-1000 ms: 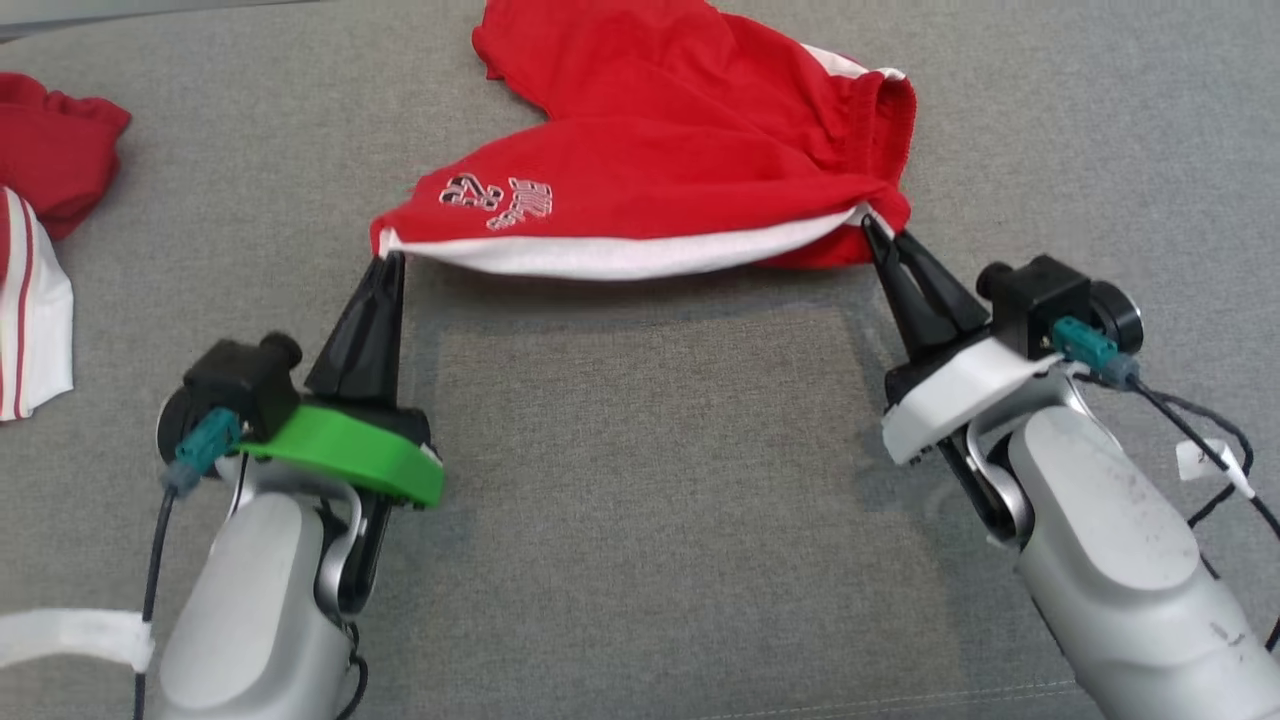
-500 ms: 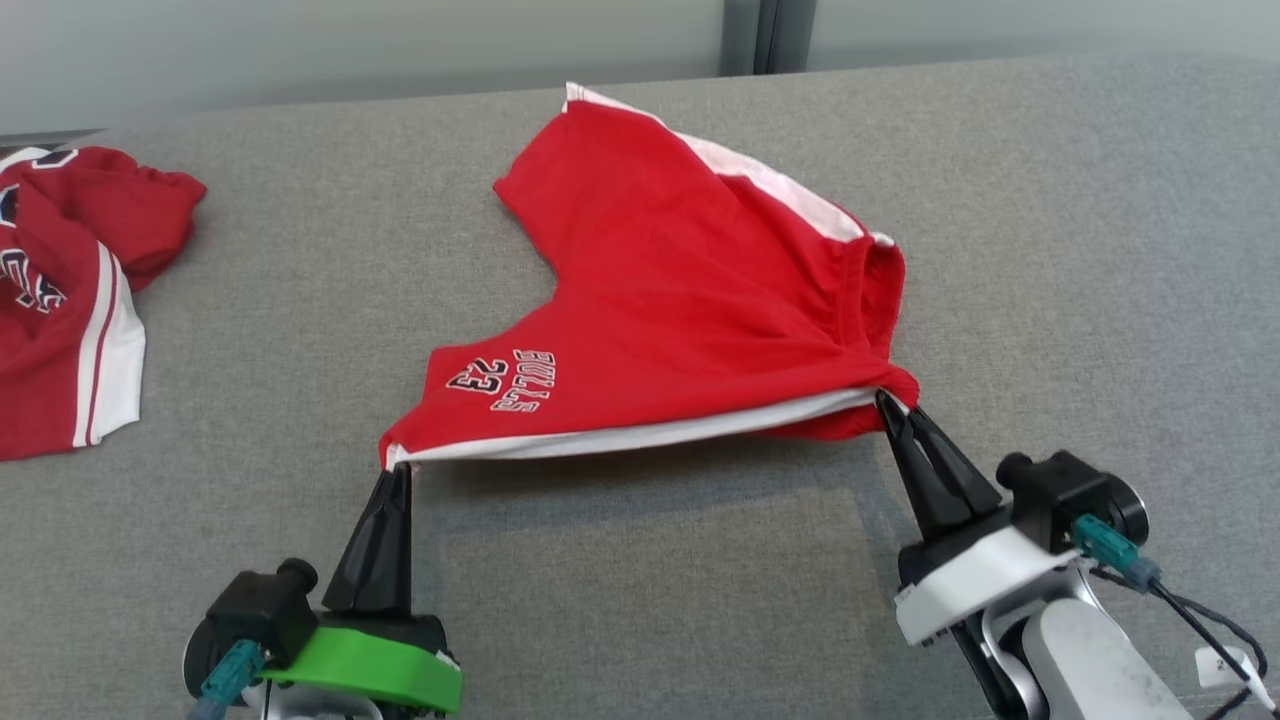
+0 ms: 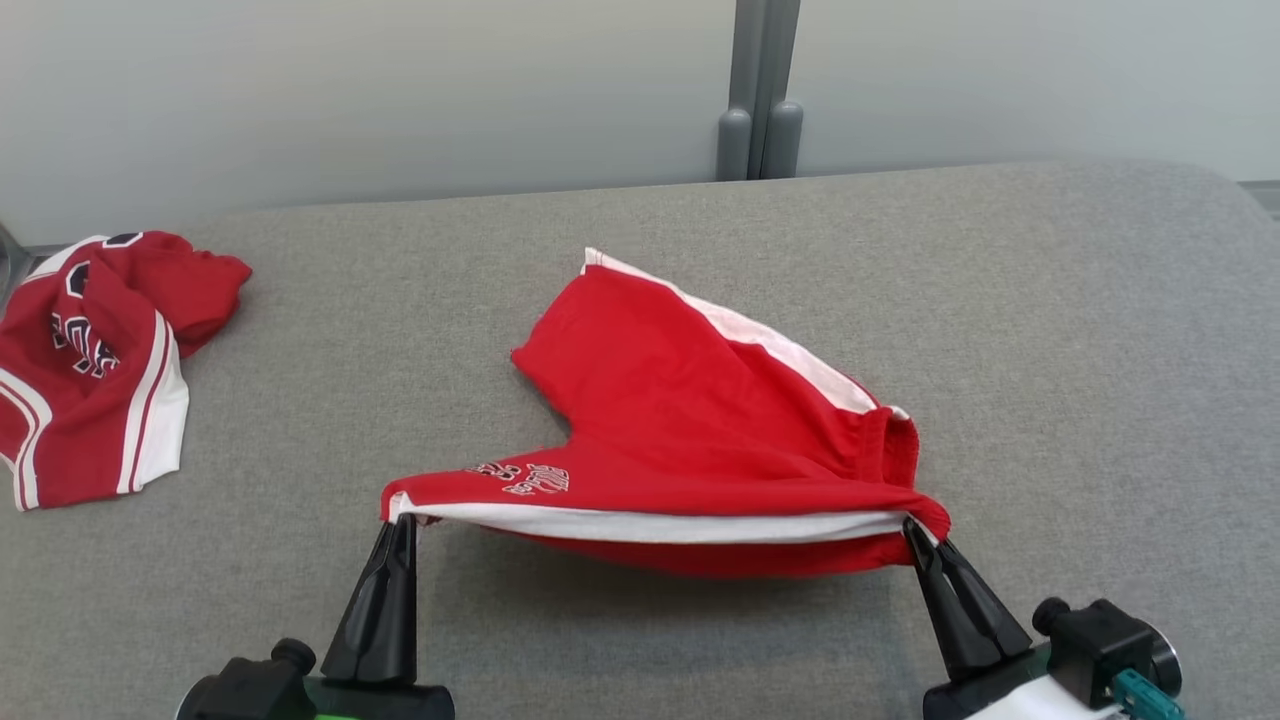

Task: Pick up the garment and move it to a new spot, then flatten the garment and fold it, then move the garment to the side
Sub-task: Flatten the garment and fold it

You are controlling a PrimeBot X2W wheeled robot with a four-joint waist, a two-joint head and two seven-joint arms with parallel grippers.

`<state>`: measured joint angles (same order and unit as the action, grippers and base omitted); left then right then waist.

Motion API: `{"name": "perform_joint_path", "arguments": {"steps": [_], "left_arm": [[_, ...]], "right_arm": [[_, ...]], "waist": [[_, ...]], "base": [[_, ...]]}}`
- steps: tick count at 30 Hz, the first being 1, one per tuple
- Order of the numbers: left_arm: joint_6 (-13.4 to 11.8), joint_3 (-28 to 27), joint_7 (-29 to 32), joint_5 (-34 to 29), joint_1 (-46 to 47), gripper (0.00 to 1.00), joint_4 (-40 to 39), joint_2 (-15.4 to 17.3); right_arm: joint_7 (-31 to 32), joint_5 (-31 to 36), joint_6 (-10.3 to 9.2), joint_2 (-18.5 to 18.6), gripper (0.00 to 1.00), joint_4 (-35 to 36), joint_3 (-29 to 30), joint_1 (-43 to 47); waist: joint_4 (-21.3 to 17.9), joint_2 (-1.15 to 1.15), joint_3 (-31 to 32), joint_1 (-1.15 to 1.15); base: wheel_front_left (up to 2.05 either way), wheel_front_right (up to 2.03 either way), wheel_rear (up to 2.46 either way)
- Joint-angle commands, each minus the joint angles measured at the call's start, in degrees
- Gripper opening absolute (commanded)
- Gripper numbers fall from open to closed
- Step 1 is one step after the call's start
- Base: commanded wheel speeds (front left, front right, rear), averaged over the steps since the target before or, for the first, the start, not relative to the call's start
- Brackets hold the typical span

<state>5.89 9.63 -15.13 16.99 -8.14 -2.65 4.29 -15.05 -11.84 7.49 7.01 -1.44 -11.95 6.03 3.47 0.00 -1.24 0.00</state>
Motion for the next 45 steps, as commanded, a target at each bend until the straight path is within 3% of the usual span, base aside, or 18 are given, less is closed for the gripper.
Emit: {"name": "perform_joint_path", "arguments": {"steps": [1,8,14,22,34,45], "left_arm": [[-0.45,0.01,-0.05,-0.34,-1.16,0.00,-0.80,0.02],[-1.82,-0.56,0.87,-0.38,-4.61,0.00,-5.07,1.04],[-1.49,0.14,2.03,-1.18,-0.67,0.00,-2.05,2.23],[-0.28,0.92,2.10,-0.65,9.41,0.00,9.74,3.13],[1.39,5.53,3.72,-0.94,34.26,0.00,31.08,5.70],[1.57,10.28,2.39,1.11,52.19,0.00,50.33,5.84]], "right_arm": [[-0.15,0.62,0.00,0.30,0.00,0.95,-0.09,1.35],[-0.15,0.57,-0.01,1.41,0.00,5.49,-1.36,6.46],[-0.15,-0.46,0.00,0.34,0.00,3.32,-1.57,4.62],[-0.14,-0.69,-0.01,-1.72,0.00,-2.99,-1.79,-1.04],[-0.14,-1.71,0.00,-3.75,0.00,-14.48,-3.01,-14.53],[-0.14,-9.31,-0.01,-4.05,0.00,-23.05,-4.87,-26.07]], "waist": [[-0.63,0.00,0.75,0.00],[-1.75,0.00,0.17,0.00],[-3.08,0.00,-0.94,0.00],[-5.38,0.00,-3.63,0.00],[-11.59,0.00,-12.25,0.00],[-16.51,0.00,-20.33,0.00]], "base": [[0.00,0.00,0.00],[0.00,0.00,0.00],[0.00,0.00,0.00],[0.00,0.00,0.00],[0.00,0.00,0.00],[0.00,0.00,0.00]]}}
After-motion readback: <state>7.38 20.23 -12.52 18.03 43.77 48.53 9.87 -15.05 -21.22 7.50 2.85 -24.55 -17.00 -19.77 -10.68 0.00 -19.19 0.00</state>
